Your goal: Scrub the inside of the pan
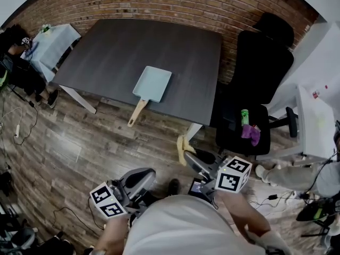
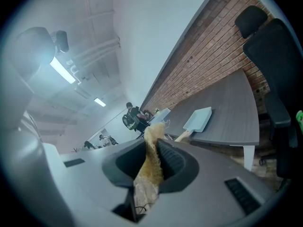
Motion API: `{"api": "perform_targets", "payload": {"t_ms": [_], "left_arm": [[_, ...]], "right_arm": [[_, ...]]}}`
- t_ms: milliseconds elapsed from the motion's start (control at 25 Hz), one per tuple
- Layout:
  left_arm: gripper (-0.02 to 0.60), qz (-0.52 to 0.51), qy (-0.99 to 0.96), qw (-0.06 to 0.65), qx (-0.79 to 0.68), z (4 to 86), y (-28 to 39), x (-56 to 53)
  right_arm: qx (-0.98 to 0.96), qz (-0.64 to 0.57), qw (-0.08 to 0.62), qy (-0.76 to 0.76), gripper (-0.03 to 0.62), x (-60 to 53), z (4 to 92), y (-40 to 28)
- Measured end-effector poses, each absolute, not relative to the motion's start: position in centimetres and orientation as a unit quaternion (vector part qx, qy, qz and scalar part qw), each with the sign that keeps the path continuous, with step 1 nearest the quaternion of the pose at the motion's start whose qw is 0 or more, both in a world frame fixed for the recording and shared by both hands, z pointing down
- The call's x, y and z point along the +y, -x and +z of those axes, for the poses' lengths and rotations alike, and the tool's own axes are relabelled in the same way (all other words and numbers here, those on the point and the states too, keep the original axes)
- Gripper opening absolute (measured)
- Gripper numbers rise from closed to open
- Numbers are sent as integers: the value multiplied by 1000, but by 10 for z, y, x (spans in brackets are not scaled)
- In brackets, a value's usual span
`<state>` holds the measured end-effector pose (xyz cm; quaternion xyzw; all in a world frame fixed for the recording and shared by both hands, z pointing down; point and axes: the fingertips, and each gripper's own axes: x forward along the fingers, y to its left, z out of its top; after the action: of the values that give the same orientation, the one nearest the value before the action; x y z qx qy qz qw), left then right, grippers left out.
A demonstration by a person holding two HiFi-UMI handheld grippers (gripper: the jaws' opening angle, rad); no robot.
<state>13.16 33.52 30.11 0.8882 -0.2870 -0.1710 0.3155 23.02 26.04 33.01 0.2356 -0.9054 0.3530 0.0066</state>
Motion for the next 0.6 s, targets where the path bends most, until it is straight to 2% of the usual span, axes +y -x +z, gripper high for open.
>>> {"api": "perform_targets", "payload": {"t_ms": [600], "left_arm": [[9, -174, -878, 335, -296, 317, -119, 291]], "right_arm": [[-894, 369, 16, -252, 77, 221, 349, -234]]}}
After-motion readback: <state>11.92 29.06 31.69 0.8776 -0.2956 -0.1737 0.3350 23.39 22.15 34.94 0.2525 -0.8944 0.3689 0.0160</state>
